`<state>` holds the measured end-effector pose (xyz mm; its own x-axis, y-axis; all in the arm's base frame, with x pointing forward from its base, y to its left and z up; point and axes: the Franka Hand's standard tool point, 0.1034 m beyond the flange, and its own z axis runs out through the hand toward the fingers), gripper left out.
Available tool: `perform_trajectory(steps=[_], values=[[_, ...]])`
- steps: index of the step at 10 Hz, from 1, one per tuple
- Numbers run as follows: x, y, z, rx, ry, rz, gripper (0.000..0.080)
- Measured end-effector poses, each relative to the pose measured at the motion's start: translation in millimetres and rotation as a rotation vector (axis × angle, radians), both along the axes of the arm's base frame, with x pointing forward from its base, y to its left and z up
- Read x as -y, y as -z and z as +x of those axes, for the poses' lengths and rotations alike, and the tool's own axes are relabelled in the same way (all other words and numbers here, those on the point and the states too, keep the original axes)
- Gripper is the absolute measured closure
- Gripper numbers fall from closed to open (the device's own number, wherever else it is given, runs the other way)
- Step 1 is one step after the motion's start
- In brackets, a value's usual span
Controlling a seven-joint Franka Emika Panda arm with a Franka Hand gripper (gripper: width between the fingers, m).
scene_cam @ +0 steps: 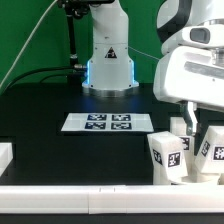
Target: Assemble stool
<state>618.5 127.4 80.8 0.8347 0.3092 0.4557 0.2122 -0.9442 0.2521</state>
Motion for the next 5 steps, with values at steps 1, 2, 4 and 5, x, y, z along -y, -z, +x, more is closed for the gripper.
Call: perform_trajectory(steps=[1, 2, 4, 5], values=[[3.4, -14.3, 5.8, 0.004, -0.026, -0.006, 0.0151], [7.7, -30.2, 12.0, 0.018, -0.042, 0.009, 0.0151], [5.5, -50.7, 20.5, -0.016, -0.042, 0.043, 0.0151], [9.4, -67.6, 29.6, -0.007, -0.055, 0.059, 0.0151]])
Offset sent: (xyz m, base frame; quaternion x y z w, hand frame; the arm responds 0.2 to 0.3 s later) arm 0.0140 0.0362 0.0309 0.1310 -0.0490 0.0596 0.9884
